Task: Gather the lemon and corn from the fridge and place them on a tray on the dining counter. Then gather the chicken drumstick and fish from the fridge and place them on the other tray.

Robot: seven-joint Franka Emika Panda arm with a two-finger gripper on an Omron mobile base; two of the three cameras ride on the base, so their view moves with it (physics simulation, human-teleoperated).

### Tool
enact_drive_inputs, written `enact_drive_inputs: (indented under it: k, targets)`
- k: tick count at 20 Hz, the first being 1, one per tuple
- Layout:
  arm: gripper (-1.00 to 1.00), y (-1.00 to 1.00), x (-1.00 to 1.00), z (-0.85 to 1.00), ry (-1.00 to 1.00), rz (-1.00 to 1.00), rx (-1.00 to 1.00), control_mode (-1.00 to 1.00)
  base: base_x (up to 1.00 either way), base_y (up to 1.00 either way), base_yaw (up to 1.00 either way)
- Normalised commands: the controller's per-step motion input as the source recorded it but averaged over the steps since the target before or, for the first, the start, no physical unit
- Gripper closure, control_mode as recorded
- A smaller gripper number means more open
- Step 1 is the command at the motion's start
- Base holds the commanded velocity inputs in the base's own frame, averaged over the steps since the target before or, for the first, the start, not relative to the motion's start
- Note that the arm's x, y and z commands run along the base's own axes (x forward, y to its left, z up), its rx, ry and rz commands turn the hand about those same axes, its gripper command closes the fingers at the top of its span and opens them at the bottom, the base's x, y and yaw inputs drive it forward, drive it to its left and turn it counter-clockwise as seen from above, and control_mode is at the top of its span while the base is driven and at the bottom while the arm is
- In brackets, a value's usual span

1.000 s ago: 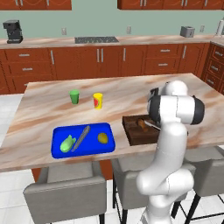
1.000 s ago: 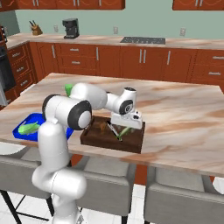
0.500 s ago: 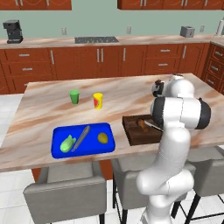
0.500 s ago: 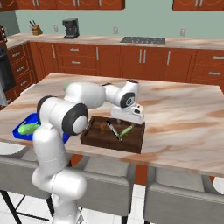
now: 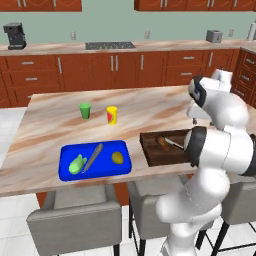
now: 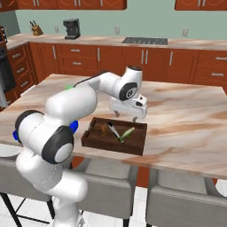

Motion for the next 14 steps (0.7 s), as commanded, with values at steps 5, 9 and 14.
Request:
enact_drive_inputs:
  k: [5, 9, 14]
  targets:
    - [-1.00, 0.46, -0.96, 0.58, -0.17, -0.01, -0.03, -1.00, 0.00, 0.00, 0.00]
    - [-1.00, 0.73, -0.75, 0.49, -0.16, 0.00, -0.08, -1.00, 0.00, 0.00, 0.00]
    - [-1.00, 0.75, -0.67, 0.45, -0.18, 0.00, -0.10, -1.00, 0.00, 0.00, 0.00]
